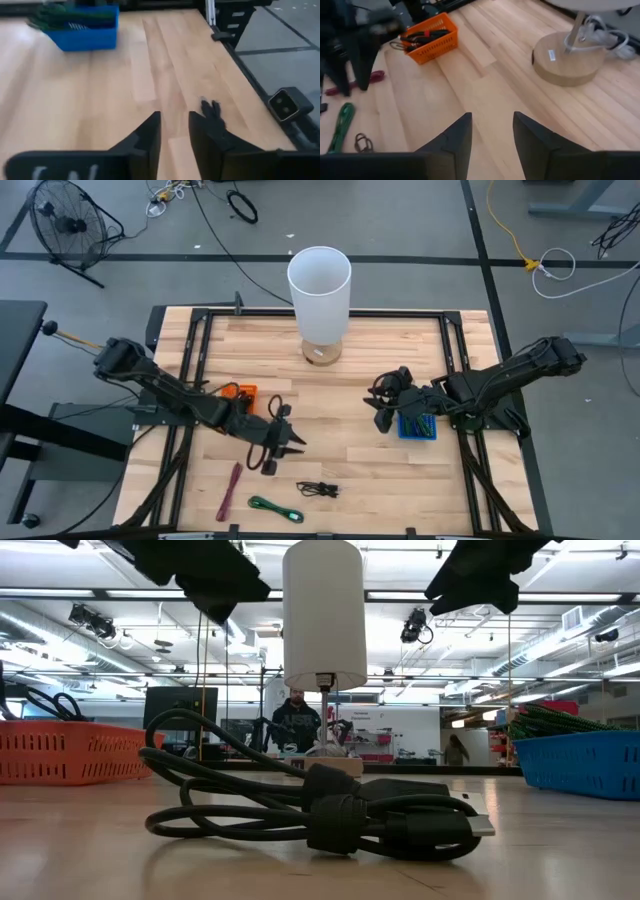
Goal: Pick & Place USB Port
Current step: Put the black charger cable into the orange bin
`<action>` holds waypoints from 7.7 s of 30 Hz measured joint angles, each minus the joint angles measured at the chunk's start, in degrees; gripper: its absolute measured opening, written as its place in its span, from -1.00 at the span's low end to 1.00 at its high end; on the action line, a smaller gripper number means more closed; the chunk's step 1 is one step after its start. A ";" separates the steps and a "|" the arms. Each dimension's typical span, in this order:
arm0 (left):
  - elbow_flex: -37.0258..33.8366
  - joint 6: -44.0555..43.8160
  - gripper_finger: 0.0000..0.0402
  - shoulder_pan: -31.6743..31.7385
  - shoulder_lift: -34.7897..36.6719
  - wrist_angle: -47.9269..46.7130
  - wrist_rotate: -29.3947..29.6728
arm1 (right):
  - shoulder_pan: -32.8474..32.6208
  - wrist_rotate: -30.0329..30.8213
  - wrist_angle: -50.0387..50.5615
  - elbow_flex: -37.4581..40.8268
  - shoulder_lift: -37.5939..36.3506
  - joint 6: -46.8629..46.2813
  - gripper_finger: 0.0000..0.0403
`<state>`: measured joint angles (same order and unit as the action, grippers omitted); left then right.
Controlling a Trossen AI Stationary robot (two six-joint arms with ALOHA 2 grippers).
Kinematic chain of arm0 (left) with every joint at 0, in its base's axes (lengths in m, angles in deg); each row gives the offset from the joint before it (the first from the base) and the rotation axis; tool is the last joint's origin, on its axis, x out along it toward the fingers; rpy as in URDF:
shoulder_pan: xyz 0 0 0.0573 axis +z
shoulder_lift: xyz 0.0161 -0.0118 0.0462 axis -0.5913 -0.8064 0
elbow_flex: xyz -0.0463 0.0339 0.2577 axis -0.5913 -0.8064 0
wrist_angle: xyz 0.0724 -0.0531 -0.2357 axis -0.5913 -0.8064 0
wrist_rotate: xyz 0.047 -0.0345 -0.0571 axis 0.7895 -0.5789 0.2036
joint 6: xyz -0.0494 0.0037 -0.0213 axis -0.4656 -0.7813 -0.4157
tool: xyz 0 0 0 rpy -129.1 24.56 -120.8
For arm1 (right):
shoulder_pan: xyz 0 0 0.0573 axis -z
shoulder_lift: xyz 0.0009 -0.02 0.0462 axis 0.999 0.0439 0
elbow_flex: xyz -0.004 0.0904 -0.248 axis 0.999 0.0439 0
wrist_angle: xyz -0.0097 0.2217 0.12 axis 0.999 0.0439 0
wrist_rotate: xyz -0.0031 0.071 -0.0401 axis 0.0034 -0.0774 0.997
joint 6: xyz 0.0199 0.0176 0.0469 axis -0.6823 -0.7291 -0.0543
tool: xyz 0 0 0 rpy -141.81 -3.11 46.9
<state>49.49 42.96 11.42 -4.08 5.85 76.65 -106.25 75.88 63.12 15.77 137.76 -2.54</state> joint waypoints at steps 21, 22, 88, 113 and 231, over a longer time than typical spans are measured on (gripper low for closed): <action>29.37 -5.30 0.06 -3.20 -31.06 -22.50 -4.49 | 0.00 0.72 -0.79 0.00 0.00 3.18 -0.30; 29.75 -5.34 0.06 -3.20 -31.39 -22.81 -5.62 | 0.00 0.69 -0.79 0.00 0.00 3.54 -0.30; 40.76 -12.37 -1.00 2.82 -23.86 -62.16 22.38 | -0.02 5.21 4.68 0.33 -0.02 6.60 -0.30; 16.03 -63.49 -1.00 5.87 3.87 -87.94 17.96 | -0.02 5.22 5.97 0.33 -0.01 9.64 -0.30; 20.26 25.06 -0.19 10.89 -25.38 -11.37 -18.07 | 0.00 7.78 0.60 0.26 -0.02 8.07 -0.30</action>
<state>69.75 68.01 22.32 -29.45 -5.52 58.58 -106.25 83.66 63.72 16.03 137.74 5.52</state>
